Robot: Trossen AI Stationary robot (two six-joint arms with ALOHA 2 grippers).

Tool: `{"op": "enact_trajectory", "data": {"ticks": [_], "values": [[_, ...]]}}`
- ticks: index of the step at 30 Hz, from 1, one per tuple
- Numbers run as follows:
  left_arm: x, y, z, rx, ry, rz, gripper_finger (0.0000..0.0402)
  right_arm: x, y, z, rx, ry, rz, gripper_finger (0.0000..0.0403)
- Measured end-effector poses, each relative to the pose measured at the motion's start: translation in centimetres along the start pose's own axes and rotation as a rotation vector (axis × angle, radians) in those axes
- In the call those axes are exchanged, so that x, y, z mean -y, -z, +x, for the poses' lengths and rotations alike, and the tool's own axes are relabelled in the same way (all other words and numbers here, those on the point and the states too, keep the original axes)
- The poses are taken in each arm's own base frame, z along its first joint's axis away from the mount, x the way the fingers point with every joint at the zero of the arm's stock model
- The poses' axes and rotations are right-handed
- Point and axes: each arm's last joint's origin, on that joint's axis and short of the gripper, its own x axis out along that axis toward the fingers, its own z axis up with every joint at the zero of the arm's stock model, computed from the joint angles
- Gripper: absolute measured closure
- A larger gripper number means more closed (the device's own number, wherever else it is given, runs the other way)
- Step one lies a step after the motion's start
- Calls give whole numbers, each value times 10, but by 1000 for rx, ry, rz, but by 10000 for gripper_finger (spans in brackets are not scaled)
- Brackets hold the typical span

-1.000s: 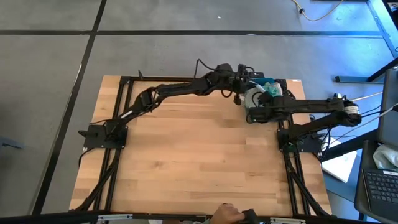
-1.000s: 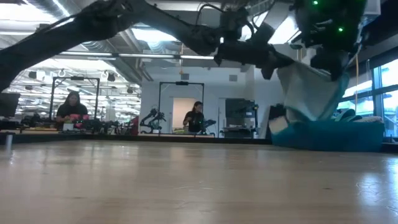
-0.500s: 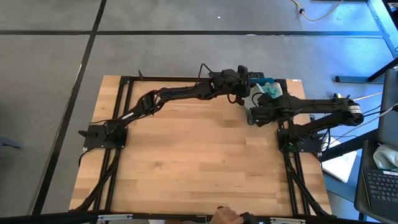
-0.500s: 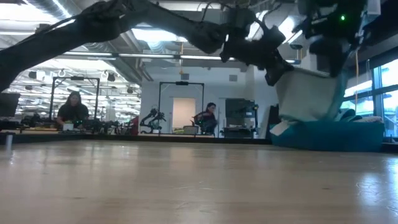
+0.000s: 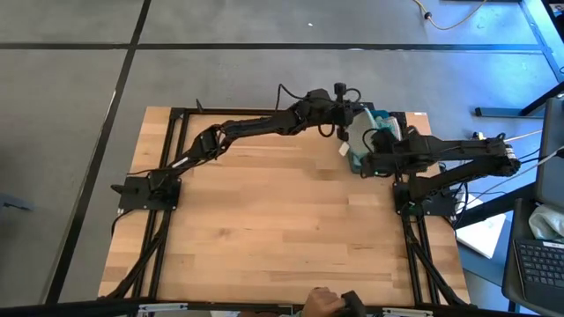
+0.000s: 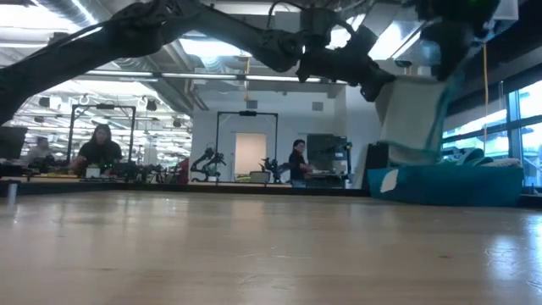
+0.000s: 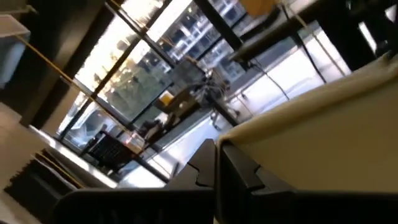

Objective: Fold microfiber towels
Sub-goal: Put the light blue microfiber cloth into the blue bin

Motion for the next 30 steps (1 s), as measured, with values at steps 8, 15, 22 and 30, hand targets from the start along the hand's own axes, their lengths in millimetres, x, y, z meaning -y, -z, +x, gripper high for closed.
{"op": "enact_trajectory", "data": {"ticks": [8, 15, 22, 30], "values": [[3, 10, 0, 2, 103, -52, 401, -4, 14, 38, -83, 86, 1, 395], [3, 14, 0, -37, 93, 35, 395, -5, 9, 43, -81, 65, 2, 395], [1, 34, 6, -72, -14, 110, 336, 0, 7, 48, -109, 94, 21, 395], [12, 35, 9, -156, -107, 115, 263, 2, 8, 48, -112, 113, 18, 395]]}}
